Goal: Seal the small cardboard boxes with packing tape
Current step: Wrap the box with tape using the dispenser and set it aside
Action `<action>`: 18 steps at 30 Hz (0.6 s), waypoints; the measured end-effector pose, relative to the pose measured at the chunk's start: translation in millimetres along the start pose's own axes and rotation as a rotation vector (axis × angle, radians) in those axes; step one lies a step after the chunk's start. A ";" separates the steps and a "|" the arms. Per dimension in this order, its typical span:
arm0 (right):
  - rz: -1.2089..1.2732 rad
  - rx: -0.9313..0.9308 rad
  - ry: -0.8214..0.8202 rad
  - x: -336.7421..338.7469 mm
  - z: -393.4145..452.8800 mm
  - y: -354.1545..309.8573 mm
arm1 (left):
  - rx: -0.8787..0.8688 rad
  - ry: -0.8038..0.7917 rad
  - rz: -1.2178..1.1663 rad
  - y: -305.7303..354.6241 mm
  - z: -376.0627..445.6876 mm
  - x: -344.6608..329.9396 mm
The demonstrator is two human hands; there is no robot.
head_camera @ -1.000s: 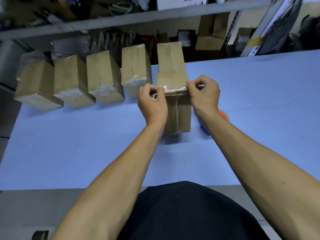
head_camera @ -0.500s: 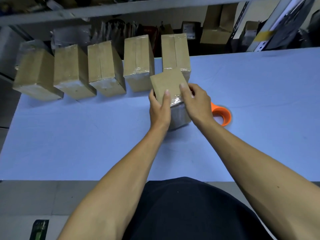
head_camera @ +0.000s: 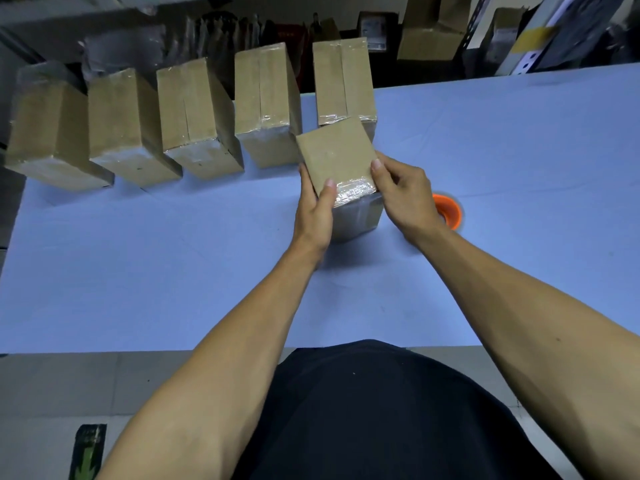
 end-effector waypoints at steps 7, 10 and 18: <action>0.044 -0.029 -0.307 -12.3 -9.2 -2.2 | 0.110 0.040 -0.137 26.3 2.0 7.2; -0.059 0.023 -0.250 -4.0 -2.5 -10.9 | 0.174 -0.002 -0.049 51.3 -3.2 17.2; -0.111 -0.142 -0.134 -7.7 -8.4 15.0 | 0.243 -0.178 0.004 9.7 -18.7 8.5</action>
Point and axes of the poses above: each hand's wrist, its own z-axis towards the middle knuckle, its own x-axis out of the back of the hand, y = z × x, the point moved 5 cm from there along z, towards the middle knuckle, and after that the axes turned 5 degrees about -x, right-handed, at the moved point
